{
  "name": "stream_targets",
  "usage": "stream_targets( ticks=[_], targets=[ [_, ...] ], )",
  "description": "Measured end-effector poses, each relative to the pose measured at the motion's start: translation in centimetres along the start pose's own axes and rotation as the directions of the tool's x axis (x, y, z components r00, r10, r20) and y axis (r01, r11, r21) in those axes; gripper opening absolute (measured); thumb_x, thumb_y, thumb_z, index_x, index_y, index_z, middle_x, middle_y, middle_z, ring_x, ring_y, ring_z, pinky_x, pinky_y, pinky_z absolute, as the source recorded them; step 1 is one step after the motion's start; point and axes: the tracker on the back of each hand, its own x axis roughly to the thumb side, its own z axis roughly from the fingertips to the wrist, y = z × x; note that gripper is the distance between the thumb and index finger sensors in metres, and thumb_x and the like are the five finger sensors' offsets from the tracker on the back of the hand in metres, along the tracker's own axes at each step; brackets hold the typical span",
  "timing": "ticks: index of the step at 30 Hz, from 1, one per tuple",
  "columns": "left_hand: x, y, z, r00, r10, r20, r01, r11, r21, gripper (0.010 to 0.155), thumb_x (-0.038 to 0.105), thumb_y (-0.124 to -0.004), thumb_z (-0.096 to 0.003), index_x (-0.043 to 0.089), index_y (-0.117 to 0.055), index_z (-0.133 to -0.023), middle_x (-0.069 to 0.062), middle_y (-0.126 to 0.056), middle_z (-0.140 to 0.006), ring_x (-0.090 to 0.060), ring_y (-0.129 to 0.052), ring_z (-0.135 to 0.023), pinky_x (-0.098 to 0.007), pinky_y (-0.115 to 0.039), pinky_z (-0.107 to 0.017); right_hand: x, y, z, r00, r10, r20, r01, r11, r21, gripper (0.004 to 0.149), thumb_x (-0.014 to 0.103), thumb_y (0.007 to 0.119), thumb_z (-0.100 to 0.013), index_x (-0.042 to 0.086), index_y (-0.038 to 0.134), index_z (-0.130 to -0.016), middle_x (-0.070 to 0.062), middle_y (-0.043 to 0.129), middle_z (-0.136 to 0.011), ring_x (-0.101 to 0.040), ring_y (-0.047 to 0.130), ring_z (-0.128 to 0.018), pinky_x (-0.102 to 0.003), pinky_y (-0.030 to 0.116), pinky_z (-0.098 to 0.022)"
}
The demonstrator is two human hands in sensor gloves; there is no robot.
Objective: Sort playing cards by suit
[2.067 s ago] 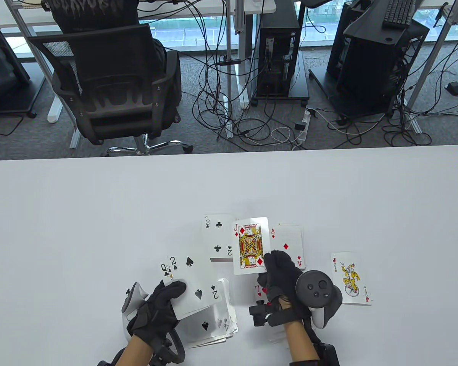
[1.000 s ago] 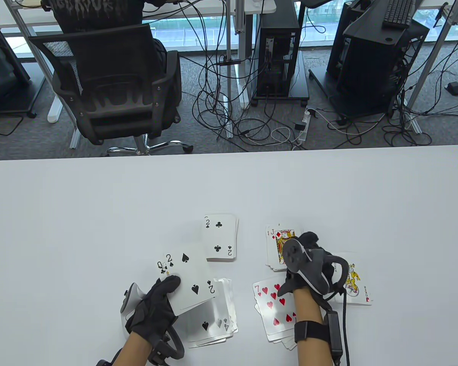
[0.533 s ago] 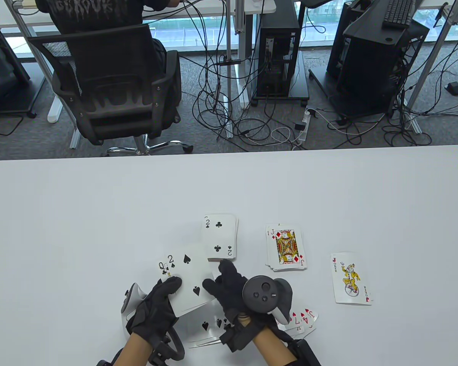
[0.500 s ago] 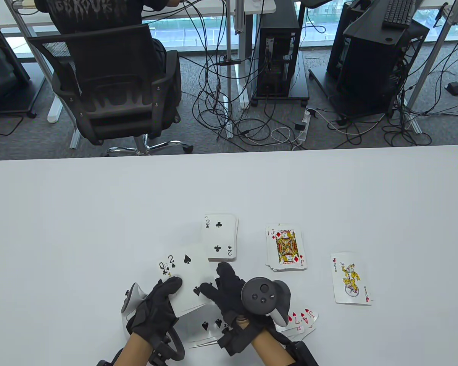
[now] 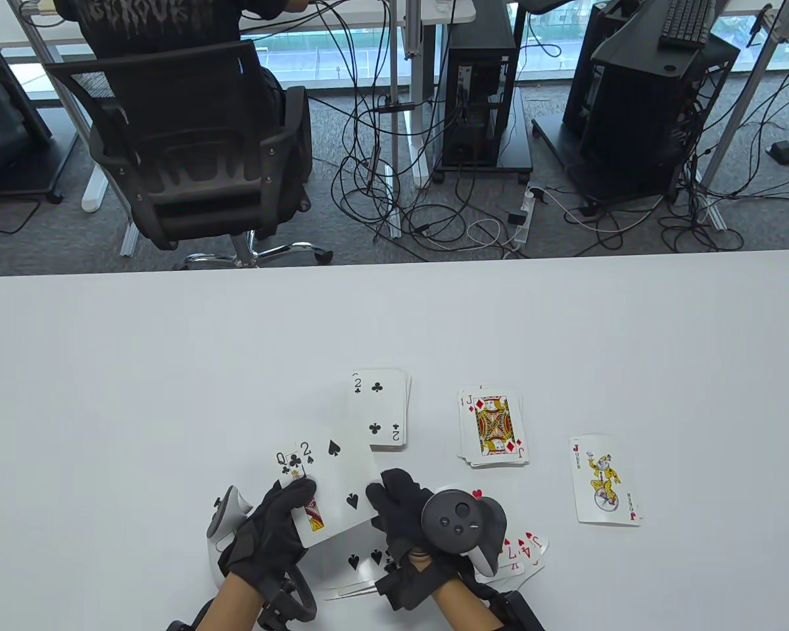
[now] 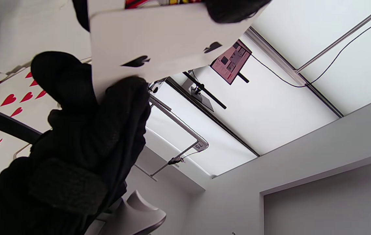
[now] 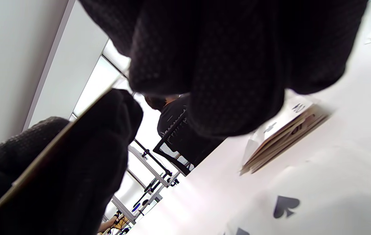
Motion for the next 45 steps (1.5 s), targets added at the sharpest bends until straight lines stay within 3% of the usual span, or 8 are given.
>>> stream_targets(
  ticks=[11, 19, 22, 27, 40, 42, 45],
  targets=[
    [0.6, 0.2, 0.2, 0.998, 0.032, 0.046, -0.033, 0.999, 0.025, 0.047, 0.041, -0.057, -0.0646, 0.03, -0.042, -0.108, 0.003, -0.058, -0.109, -0.022, -0.075, -0.095, -0.043, -0.065, -0.072, -2.4, -2.9, -0.4, 0.99, -0.065, -0.127, 0.049, 0.99, -0.129, 0.039, 0.017, 0.066, -0.052, -0.016, 0.074, -0.071, -0.006, 0.092, -0.035, -0.024, 0.099, -0.02, -0.047, 0.086, -0.029],
    [0.8, 0.2, 0.4, 0.996, 0.06, 0.069, -0.063, 0.997, 0.037, 0.047, 0.042, -0.057, -0.0646, 0.03, -0.041, -0.108, 0.003, -0.057, -0.11, -0.022, -0.074, -0.096, -0.043, -0.064, -0.072, -2.1, 0.0, -0.2, 0.975, 0.052, -0.218, 0.001, 0.971, 0.239, 0.041, 0.017, 0.068, -0.052, -0.019, 0.073, -0.072, -0.007, 0.094, -0.032, -0.024, 0.099, -0.015, -0.046, 0.087, -0.025],
    [0.9, 0.2, 0.4, 0.995, 0.067, 0.072, -0.069, 0.997, 0.036, 0.047, 0.042, -0.057, -0.0646, 0.03, -0.041, -0.108, 0.003, -0.057, -0.11, -0.022, -0.074, -0.096, -0.043, -0.064, -0.072, -1.4, 1.1, 0.1, 0.962, 0.191, -0.197, -0.112, 0.929, 0.354, 0.044, 0.017, 0.068, -0.052, -0.02, 0.07, -0.075, -0.006, 0.093, -0.03, -0.023, 0.098, -0.013, -0.045, 0.087, -0.024],
    [0.8, 0.2, 0.4, 0.995, 0.072, 0.072, -0.075, 0.996, 0.037, 0.047, 0.042, -0.057, -0.0647, 0.03, -0.041, -0.108, 0.003, -0.057, -0.11, -0.022, -0.074, -0.096, -0.043, -0.064, -0.072, -0.9, 3.1, 0.9, 0.902, 0.413, -0.128, -0.289, 0.796, 0.532, 0.05, 0.018, 0.068, -0.053, -0.024, 0.065, -0.08, -0.006, 0.093, -0.029, -0.023, 0.098, -0.011, -0.045, 0.087, -0.022],
    [0.8, 0.1, 0.5, 0.995, 0.073, 0.073, -0.076, 0.996, 0.043, 0.048, 0.042, -0.056, -0.0646, 0.03, -0.041, -0.108, 0.003, -0.056, -0.11, -0.022, -0.073, -0.096, -0.043, -0.064, -0.073, 0.6, 5.5, 1.9, 0.744, 0.662, 0.091, -0.59, 0.587, 0.554, 0.056, 0.025, 0.071, -0.053, -0.023, 0.064, -0.081, -0.008, 0.093, -0.029, -0.026, 0.097, -0.011, -0.047, 0.086, -0.022],
    [0.8, 0.1, 0.5, 0.995, 0.073, 0.074, -0.076, 0.996, 0.04, 0.048, 0.043, -0.056, -0.0646, 0.03, -0.04, -0.108, 0.003, -0.055, -0.111, -0.023, -0.073, -0.097, -0.044, -0.063, -0.073, 0.6, 5.4, 1.9, 0.742, 0.665, 0.088, -0.593, 0.588, 0.55, 0.057, 0.027, 0.07, -0.054, -0.022, 0.066, -0.081, -0.009, 0.094, -0.03, -0.027, 0.097, -0.011, -0.047, 0.086, -0.023],
    [0.9, 0.1, 0.5, 0.995, 0.071, 0.074, -0.074, 0.997, 0.033, 0.048, 0.043, -0.056, -0.0647, 0.03, -0.04, -0.108, 0.002, -0.054, -0.111, -0.024, -0.071, -0.098, -0.044, -0.063, -0.073, 0.6, 4.6, 1.5, 0.786, 0.617, 0.047, -0.548, 0.659, 0.516, 0.055, 0.029, 0.068, -0.055, -0.021, 0.07, -0.078, -0.01, 0.094, -0.032, -0.029, 0.097, -0.014, -0.049, 0.085, -0.025]
  ],
)
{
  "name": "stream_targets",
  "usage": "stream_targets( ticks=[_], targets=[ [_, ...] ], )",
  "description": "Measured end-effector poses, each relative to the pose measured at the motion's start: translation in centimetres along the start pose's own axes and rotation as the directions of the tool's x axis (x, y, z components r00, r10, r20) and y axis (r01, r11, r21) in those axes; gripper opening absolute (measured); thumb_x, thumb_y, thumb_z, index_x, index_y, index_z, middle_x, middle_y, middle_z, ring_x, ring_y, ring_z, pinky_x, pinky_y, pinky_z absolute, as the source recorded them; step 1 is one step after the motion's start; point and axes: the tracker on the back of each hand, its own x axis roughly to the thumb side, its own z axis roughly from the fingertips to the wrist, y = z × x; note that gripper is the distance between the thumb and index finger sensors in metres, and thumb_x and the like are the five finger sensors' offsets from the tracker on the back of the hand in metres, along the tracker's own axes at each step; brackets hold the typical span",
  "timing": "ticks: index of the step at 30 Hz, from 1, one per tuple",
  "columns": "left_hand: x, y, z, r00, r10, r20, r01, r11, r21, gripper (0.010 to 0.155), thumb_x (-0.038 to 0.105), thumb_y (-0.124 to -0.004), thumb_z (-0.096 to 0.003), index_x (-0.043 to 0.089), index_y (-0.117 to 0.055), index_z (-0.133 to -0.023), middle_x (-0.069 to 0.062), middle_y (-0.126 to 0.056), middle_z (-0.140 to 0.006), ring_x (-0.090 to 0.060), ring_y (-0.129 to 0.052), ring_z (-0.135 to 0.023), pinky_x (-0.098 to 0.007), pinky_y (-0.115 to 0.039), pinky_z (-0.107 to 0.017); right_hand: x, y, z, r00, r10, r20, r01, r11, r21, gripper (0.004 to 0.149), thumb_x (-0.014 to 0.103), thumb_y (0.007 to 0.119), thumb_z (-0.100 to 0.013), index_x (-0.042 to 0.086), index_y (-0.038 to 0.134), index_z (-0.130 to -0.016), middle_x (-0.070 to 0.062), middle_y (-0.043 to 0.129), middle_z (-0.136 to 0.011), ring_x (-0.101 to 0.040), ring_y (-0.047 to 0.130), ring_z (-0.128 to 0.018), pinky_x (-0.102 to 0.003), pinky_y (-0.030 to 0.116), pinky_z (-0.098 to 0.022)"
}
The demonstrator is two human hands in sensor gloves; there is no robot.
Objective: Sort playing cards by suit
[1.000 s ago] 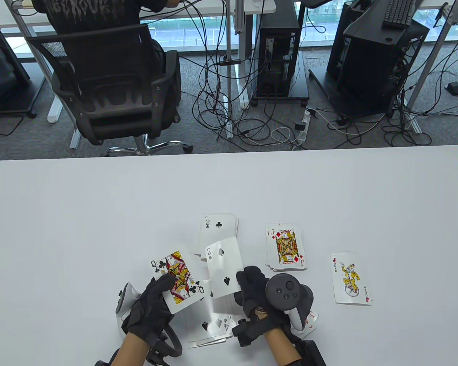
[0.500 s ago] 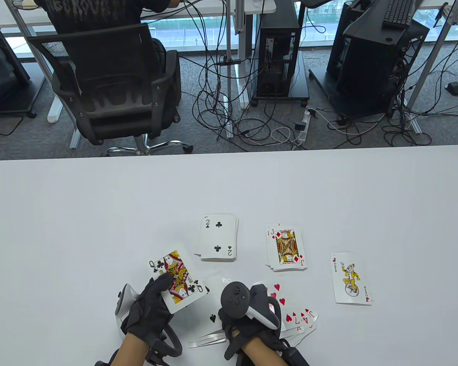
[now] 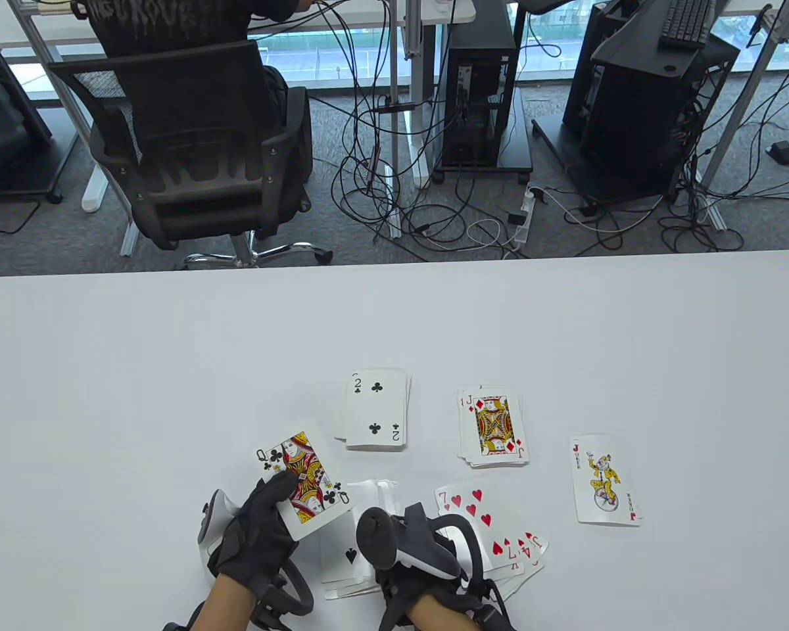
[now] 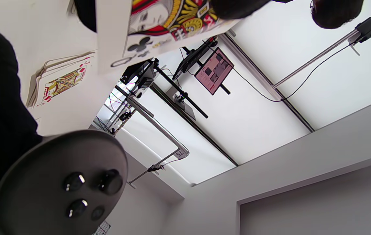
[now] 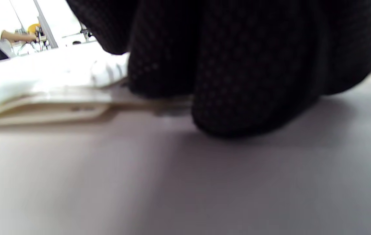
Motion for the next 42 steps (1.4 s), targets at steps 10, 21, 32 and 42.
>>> stream_targets(
  ticks=[10, 21, 32, 42],
  targets=[
    [-0.4, -0.1, -0.3, 1.0, 0.002, -0.025, -0.003, 0.999, -0.042, 0.048, 0.043, -0.056, -0.0645, 0.029, -0.042, -0.108, 0.0, -0.052, -0.113, -0.027, -0.068, -0.1, -0.047, -0.06, -0.074, -1.1, -3.5, 1.3, 0.87, -0.424, 0.251, 0.49, 0.8, -0.346, 0.051, 0.026, 0.056, -0.057, -0.019, 0.067, -0.08, -0.011, 0.093, -0.044, -0.03, 0.098, -0.028, -0.05, 0.084, -0.034],
    [-0.7, -0.3, -0.4, 0.998, -0.035, -0.06, 0.03, 0.996, -0.082, 0.048, 0.042, -0.057, -0.0644, 0.028, -0.043, -0.108, 0.0, -0.052, -0.113, -0.029, -0.067, -0.101, -0.049, -0.061, -0.073, -0.4, -1.8, 1.0, 0.734, -0.592, 0.333, 0.676, 0.684, -0.274, 0.05, 0.03, 0.065, -0.055, -0.016, 0.068, -0.075, -0.006, 0.092, -0.042, -0.027, 0.099, -0.028, -0.049, 0.084, -0.035],
    [-0.7, -0.1, -0.2, 0.998, -0.002, -0.057, 0.0, 1.0, -0.024, 0.049, 0.043, -0.055, -0.0643, 0.027, -0.041, -0.109, -0.001, -0.051, -0.113, -0.031, -0.063, -0.103, -0.05, -0.058, -0.074, -2.0, -2.3, 0.6, 0.817, -0.508, 0.272, 0.576, 0.729, -0.369, 0.04, 0.022, 0.066, -0.053, -0.014, 0.077, -0.067, -0.002, 0.093, -0.031, -0.023, 0.1, -0.019, -0.046, 0.087, -0.029],
    [-0.3, 0.2, 0.1, 0.999, 0.04, -0.024, -0.039, 0.998, 0.039, 0.051, 0.045, -0.054, -0.0648, 0.027, -0.037, -0.109, -0.001, -0.048, -0.114, -0.029, -0.062, -0.103, -0.049, -0.058, -0.075, -5.3, -3.9, 0.2, 0.718, -0.664, 0.208, 0.674, 0.588, -0.447, 0.039, 0.022, 0.066, -0.054, -0.013, 0.077, -0.068, -0.001, 0.093, -0.032, -0.022, 0.1, -0.021, -0.045, 0.087, -0.03]
  ],
)
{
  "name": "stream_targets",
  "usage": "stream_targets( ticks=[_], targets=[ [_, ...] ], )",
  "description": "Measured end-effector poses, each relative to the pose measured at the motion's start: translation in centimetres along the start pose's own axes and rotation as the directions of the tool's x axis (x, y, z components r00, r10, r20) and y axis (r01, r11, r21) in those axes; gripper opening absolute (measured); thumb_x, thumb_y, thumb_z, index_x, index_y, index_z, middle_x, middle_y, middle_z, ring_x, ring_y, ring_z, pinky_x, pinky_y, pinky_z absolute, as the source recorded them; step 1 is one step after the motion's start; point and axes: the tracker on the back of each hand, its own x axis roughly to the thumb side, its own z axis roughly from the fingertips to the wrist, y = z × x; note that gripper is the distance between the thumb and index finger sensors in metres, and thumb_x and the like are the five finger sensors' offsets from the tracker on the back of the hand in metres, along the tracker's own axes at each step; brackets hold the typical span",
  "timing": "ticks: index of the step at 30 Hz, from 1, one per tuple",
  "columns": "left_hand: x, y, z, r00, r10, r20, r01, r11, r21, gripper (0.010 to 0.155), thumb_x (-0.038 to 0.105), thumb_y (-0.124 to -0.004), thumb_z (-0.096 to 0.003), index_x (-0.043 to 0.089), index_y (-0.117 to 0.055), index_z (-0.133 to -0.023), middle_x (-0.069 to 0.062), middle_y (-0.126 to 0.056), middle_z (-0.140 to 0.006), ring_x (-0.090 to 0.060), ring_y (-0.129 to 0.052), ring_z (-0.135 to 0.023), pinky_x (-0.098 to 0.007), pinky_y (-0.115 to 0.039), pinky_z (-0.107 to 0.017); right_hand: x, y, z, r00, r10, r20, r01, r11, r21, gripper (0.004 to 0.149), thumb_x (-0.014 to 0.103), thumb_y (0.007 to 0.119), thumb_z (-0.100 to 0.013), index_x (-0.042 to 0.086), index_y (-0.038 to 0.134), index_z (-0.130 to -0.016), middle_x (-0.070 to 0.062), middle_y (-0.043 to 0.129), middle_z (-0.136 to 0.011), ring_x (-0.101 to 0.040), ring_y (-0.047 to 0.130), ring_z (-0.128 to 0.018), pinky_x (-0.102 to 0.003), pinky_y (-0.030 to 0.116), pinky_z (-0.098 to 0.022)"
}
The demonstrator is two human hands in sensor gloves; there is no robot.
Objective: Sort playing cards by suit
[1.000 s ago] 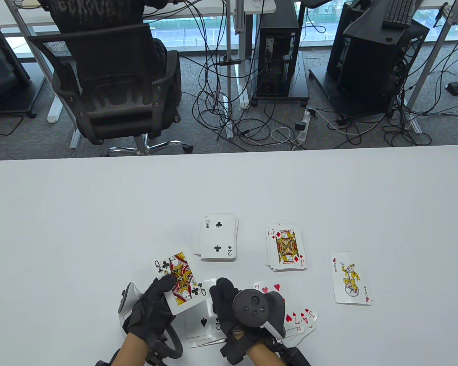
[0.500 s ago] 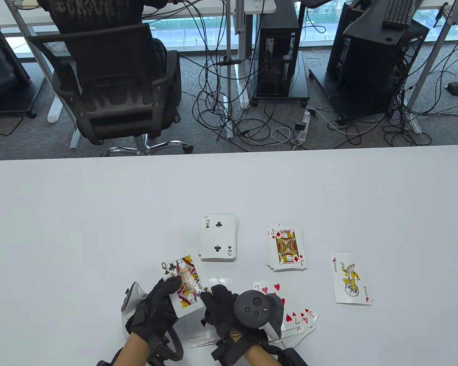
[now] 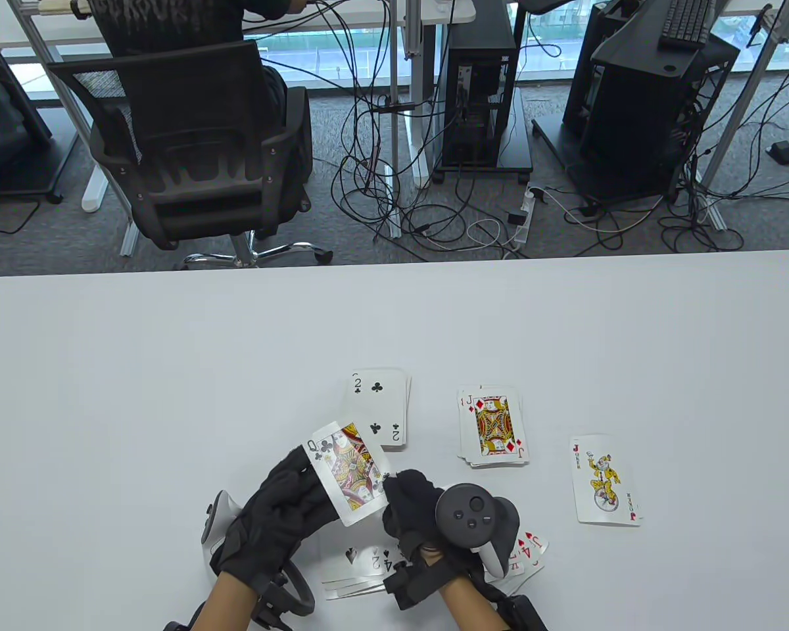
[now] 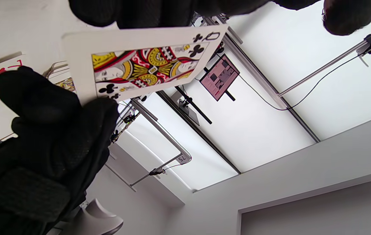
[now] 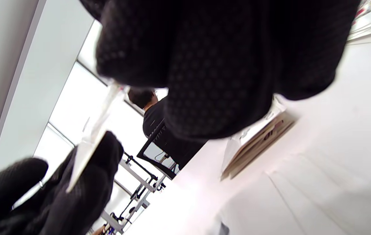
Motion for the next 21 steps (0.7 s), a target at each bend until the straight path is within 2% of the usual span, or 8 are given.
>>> stream_targets(
  ticks=[3, 6, 10, 14, 16, 18, 21],
  targets=[
    [0.2, 0.2, 0.0, 1.0, -0.001, 0.008, 0.001, 1.0, 0.016, 0.05, 0.045, -0.053, -0.0649, 0.028, -0.036, -0.109, 0.0, -0.048, -0.114, -0.029, -0.062, -0.103, -0.048, -0.058, -0.075, -0.4, -0.8, -1.6, 0.995, -0.06, -0.076, 0.056, 0.997, -0.048, 0.039, 0.021, 0.066, -0.054, -0.014, 0.077, -0.068, -0.002, 0.093, -0.032, -0.022, 0.099, -0.02, -0.045, 0.087, -0.03],
    [0.2, 0.2, 0.0, 1.0, -0.003, 0.008, 0.003, 1.0, 0.019, 0.051, 0.046, -0.053, -0.065, 0.028, -0.036, -0.109, 0.0, -0.048, -0.114, -0.028, -0.062, -0.104, -0.048, -0.058, -0.075, -0.4, -1.0, -4.2, 0.99, 0.005, -0.144, -0.014, 0.998, -0.057, 0.04, 0.022, 0.066, -0.055, -0.014, 0.077, -0.068, -0.002, 0.093, -0.033, -0.022, 0.1, -0.02, -0.045, 0.087, -0.03],
    [0.1, 0.0, 0.0, 1.0, 0.012, 0.01, -0.012, 1.0, 0.016, 0.05, 0.046, -0.053, -0.0651, 0.028, -0.036, -0.109, 0.001, -0.048, -0.114, -0.028, -0.062, -0.104, -0.048, -0.058, -0.075, -0.6, 0.4, -7.7, 0.959, 0.114, -0.259, -0.126, 0.992, -0.031, 0.04, 0.022, 0.066, -0.055, -0.014, 0.077, -0.068, -0.002, 0.093, -0.033, -0.022, 0.1, -0.02, -0.045, 0.087, -0.03],
    [0.5, 0.0, 0.0, 0.999, 0.026, 0.032, -0.026, 1.0, 0.015, 0.05, 0.046, -0.052, -0.0652, 0.029, -0.036, -0.109, 0.001, -0.048, -0.114, -0.028, -0.062, -0.104, -0.048, -0.058, -0.075, -1.7, 2.3, -9.6, 0.919, 0.154, -0.363, -0.171, 0.985, -0.015, 0.041, 0.022, 0.065, -0.055, -0.015, 0.076, -0.069, -0.002, 0.093, -0.032, -0.022, 0.1, -0.019, -0.045, 0.087, -0.029],
    [0.6, 0.0, 0.0, 0.999, 0.023, 0.036, -0.023, 1.0, 0.016, 0.05, 0.047, -0.052, -0.0652, 0.029, -0.036, -0.109, 0.001, -0.048, -0.114, -0.028, -0.062, -0.104, -0.048, -0.058, -0.075, -2.5, 3.3, -10.2, 0.884, 0.198, -0.424, -0.205, 0.978, 0.029, 0.041, 0.021, 0.066, -0.054, -0.016, 0.077, -0.067, -0.003, 0.093, -0.03, -0.023, 0.099, -0.016, -0.046, 0.087, -0.027],
    [0.6, 0.1, 0.0, 0.999, 0.022, 0.037, -0.023, 1.0, 0.015, 0.05, 0.047, -0.052, -0.0653, 0.029, -0.036, -0.109, 0.001, -0.048, -0.114, -0.028, -0.062, -0.104, -0.048, -0.058, -0.075, -2.9, 4.1, -10.6, 0.842, 0.288, -0.457, -0.265, 0.957, 0.114, 0.042, 0.022, 0.066, -0.055, -0.017, 0.077, -0.067, -0.002, 0.093, -0.028, -0.022, 0.099, -0.014, -0.045, 0.087, -0.025],
    [0.6, 0.1, -0.1, 0.999, 0.038, 0.04, -0.038, 0.999, 0.017, 0.05, 0.047, -0.052, -0.0654, 0.029, -0.035, -0.109, 0.001, -0.048, -0.114, -0.027, -0.062, -0.104, -0.048, -0.058, -0.075, -3.0, 5.1, -11.3, 0.751, 0.495, -0.437, -0.439, 0.869, 0.23, 0.044, 0.024, 0.066, -0.055, -0.017, 0.079, -0.064, -0.001, 0.093, -0.025, -0.021, 0.098, -0.011, -0.043, 0.088, -0.023]
  ],
)
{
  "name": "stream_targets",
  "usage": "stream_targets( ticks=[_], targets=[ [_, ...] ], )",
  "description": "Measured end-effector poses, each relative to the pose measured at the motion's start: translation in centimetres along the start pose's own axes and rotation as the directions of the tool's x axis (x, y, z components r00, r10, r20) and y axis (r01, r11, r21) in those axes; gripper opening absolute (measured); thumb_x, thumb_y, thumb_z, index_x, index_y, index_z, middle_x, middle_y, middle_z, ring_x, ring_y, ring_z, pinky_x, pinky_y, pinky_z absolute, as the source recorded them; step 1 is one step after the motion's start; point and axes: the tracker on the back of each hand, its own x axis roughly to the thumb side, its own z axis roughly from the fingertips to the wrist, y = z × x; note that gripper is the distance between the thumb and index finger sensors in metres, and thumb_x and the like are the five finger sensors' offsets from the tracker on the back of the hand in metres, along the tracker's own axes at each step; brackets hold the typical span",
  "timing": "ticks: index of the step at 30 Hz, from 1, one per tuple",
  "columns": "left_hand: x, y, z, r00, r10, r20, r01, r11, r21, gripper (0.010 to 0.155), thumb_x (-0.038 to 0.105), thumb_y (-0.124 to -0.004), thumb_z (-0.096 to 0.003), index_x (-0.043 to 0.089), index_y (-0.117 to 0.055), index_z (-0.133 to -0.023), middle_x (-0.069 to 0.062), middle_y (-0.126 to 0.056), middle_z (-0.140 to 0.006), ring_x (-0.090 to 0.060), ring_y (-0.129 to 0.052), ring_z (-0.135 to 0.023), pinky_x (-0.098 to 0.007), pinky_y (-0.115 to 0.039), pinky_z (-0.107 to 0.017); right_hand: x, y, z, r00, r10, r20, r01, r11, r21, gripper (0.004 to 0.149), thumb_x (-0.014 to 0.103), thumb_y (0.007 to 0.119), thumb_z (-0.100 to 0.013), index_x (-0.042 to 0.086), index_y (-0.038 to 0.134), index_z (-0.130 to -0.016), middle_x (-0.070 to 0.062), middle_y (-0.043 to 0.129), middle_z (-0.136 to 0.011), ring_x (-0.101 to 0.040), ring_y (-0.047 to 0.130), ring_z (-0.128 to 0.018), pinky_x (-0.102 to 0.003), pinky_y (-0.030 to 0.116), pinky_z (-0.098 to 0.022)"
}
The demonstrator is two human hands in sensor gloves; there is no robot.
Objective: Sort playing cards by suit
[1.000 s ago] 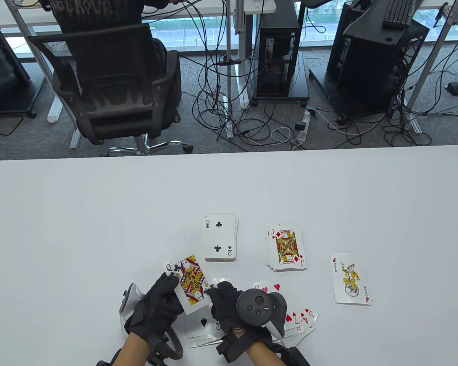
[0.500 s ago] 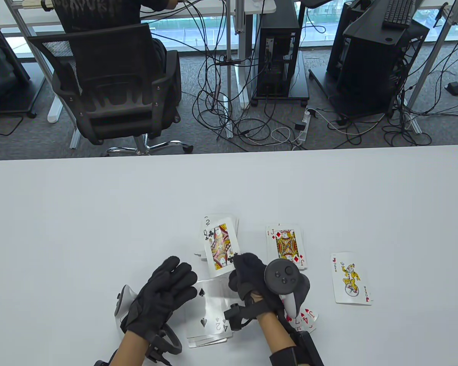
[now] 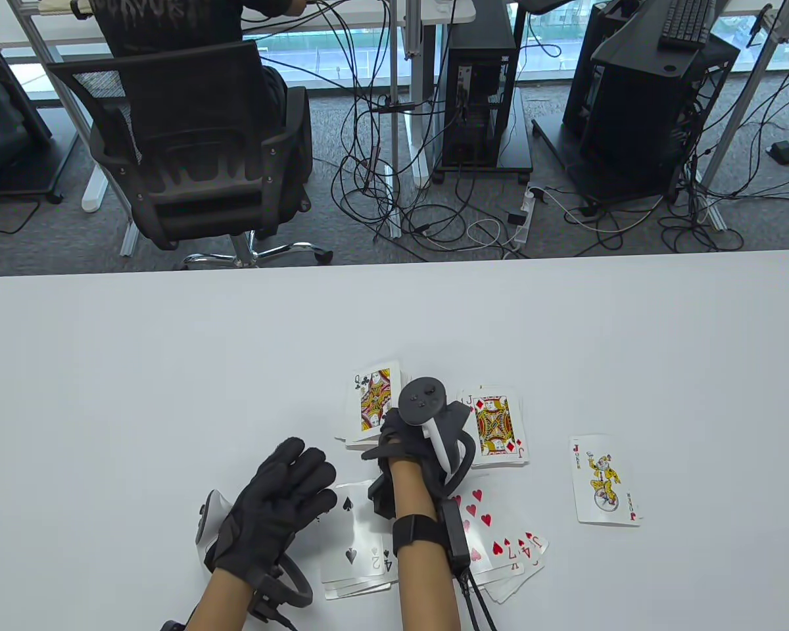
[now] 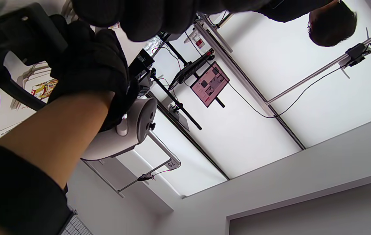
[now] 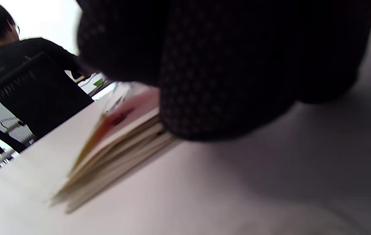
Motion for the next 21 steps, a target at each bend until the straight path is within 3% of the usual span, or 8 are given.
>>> stream_targets(
  ticks=[4, 9, 11, 15, 21],
  targets=[
    [0.3, 0.2, 0.0, 1.0, -0.007, 0.013, 0.007, 1.0, 0.013, 0.05, 0.048, -0.052, -0.0654, 0.029, -0.035, -0.109, 0.001, -0.048, -0.114, -0.027, -0.062, -0.104, -0.048, -0.058, -0.075, 1.0, 0.8, -0.2, 0.963, 0.268, -0.007, -0.267, 0.963, 0.02, 0.048, 0.027, 0.064, -0.056, -0.018, 0.079, -0.065, -0.001, 0.093, -0.025, -0.021, 0.098, -0.011, -0.043, 0.088, -0.023],
    [0.3, 0.2, 0.0, 1.0, -0.002, 0.026, 0.002, 1.0, -0.001, 0.051, 0.048, -0.052, -0.0655, 0.029, -0.035, -0.109, 0.001, -0.048, -0.114, -0.028, -0.062, -0.104, -0.048, -0.058, -0.075, 1.5, 1.1, 0.4, 0.927, 0.37, 0.051, -0.37, 0.929, -0.023, 0.052, 0.03, 0.065, -0.056, -0.019, 0.078, -0.067, -0.004, 0.094, -0.027, -0.023, 0.098, -0.013, -0.045, 0.087, -0.024],
    [0.4, 0.3, 0.0, 0.999, -0.005, 0.04, 0.005, 1.0, -0.006, 0.052, 0.049, -0.052, -0.0655, 0.029, -0.034, -0.11, 0.001, -0.047, -0.114, -0.028, -0.062, -0.104, -0.048, -0.058, -0.075, 1.6, 0.5, 0.9, 0.934, 0.346, 0.091, -0.343, 0.938, -0.041, 0.052, 0.03, 0.064, -0.056, -0.019, 0.077, -0.068, -0.005, 0.094, -0.028, -0.025, 0.098, -0.014, -0.046, 0.087, -0.025],
    [1.4, 0.3, -0.1, 0.993, -0.051, 0.103, 0.055, 0.998, -0.032, 0.055, 0.053, -0.051, -0.0654, 0.029, -0.032, -0.11, 0.001, -0.045, -0.115, -0.028, -0.06, -0.105, -0.048, -0.057, -0.076, 1.8, -2.7, 2.9, 0.944, 0.217, 0.248, -0.192, 0.974, -0.121, 0.052, 0.03, 0.064, -0.056, -0.019, 0.076, -0.07, -0.007, 0.094, -0.03, -0.027, 0.098, -0.015, -0.048, 0.085, -0.027],
    [3.1, -0.3, 0.1, 0.963, -0.108, 0.247, 0.129, 0.989, -0.069, 0.062, 0.061, -0.05, -0.0646, 0.031, -0.026, -0.112, 0.001, -0.037, -0.118, -0.029, -0.051, -0.109, -0.051, -0.052, -0.077, -1.5, -9.2, 7.2, 0.858, 0.103, 0.503, 0.056, 0.955, -0.29, 0.052, 0.03, 0.064, -0.056, -0.019, 0.074, -0.073, -0.011, 0.094, -0.035, -0.031, 0.098, -0.021, -0.051, 0.084, -0.031]
  ],
)
